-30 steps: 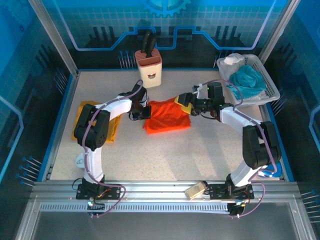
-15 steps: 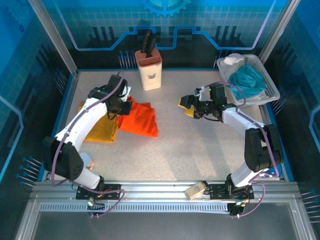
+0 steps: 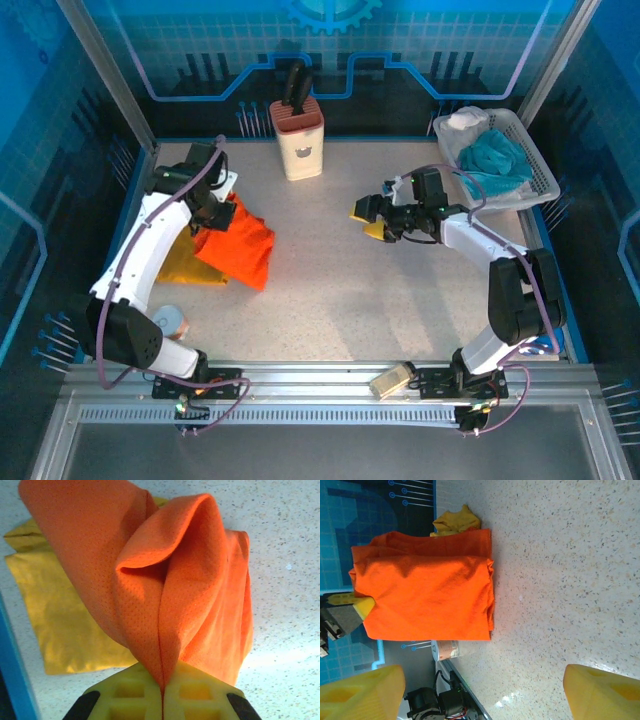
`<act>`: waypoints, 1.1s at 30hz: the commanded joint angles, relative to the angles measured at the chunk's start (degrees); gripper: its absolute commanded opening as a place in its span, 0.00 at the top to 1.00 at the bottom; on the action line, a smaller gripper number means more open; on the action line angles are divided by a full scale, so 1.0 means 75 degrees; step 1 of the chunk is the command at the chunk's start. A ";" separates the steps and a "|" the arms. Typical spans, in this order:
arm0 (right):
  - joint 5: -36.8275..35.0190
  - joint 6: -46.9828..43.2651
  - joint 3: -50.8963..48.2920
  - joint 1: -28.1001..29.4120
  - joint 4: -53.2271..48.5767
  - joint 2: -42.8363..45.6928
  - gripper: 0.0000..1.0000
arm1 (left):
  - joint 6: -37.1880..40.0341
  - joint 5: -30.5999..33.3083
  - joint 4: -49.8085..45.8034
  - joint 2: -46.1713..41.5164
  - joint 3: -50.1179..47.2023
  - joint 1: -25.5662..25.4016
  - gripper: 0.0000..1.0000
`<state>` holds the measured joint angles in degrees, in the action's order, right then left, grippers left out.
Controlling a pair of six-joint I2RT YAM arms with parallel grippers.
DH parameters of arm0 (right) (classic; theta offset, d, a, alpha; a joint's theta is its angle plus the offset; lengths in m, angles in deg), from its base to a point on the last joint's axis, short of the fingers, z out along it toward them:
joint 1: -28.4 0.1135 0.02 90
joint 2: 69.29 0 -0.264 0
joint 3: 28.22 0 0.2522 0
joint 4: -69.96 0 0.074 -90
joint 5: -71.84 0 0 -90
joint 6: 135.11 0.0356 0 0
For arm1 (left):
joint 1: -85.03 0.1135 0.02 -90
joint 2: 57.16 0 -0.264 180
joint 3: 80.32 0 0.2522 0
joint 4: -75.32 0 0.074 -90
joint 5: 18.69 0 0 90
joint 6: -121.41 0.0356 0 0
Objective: Fold and stack the t-shirts
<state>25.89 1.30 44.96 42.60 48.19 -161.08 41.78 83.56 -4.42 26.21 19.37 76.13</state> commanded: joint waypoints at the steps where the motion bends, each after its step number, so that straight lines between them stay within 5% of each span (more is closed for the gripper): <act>1: -0.0044 -0.0155 0.0234 0.0148 -0.0361 0.0040 0.16 | 0.0608 0.0318 -0.0277 -0.0254 0.0404 0.0129 1.00; 17: -0.0180 -0.0142 0.0445 0.0474 -0.0512 -0.0356 0.17 | 0.0973 0.0450 -0.0563 0.0160 0.1287 0.0470 1.00; 33: -0.0113 -0.0115 0.0537 0.0615 -0.0370 -0.0787 0.18 | 0.0603 0.0370 0.0262 0.0230 0.0035 0.1227 1.00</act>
<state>24.29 1.08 47.10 46.46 45.72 -165.89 47.82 86.09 -4.90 27.19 21.60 84.30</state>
